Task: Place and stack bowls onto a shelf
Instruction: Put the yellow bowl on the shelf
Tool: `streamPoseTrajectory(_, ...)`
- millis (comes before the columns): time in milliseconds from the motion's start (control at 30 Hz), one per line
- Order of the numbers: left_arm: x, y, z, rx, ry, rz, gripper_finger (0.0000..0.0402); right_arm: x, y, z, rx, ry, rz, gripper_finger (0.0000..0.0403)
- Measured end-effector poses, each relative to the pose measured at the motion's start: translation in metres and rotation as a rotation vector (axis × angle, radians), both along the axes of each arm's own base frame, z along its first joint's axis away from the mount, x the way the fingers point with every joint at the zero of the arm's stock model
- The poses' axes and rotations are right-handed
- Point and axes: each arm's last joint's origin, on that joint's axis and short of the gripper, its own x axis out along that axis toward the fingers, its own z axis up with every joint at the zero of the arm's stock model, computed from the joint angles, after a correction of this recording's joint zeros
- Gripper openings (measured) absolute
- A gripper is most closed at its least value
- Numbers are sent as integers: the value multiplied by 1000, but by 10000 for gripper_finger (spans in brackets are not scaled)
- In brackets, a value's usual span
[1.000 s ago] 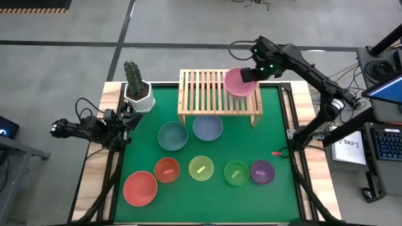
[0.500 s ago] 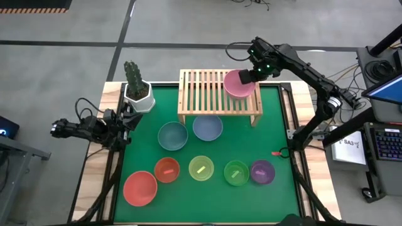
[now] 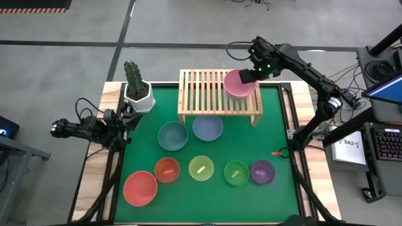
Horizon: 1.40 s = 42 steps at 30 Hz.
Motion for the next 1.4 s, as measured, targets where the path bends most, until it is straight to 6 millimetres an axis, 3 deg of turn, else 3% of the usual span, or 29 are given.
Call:
streamPoseTrajectory(200, 0, 0, 0, 0, 0, 0, 0, -3, 3, 22, -53, -52, 0, 173)
streamPoseTrajectory(367, 0, 0, 0, 6, 1, 4, 0, -11, 14, 56, -87, -107, -24, 184)
streamPoseTrajectory(533, 0, 0, 0, 6, 1, 4, 0, -8, 47, 88, -118, -182, 28, 185)
streamPoseTrajectory(700, 0, 0, 1, 6, 0, 4, 0, 11, 97, 99, -96, -245, 155, 185)
streamPoseTrajectory(933, 0, 0, 0, 6, 1, 4, 0, 43, 178, 87, -93, -204, 257, 185)
streamPoseTrajectory(1133, 0, 0, 0, 6, 1, 4, 0, 69, 240, 58, -69, -157, 311, 185)
streamPoseTrajectory(1267, 0, 0, 0, 6, 1, 4, 0, 93, 270, 30, -46, -147, 329, 185)
streamPoseTrajectory(1400, 0, 0, 0, 6, 1, 4, 0, 123, 285, 1, 7, -158, 357, 185)
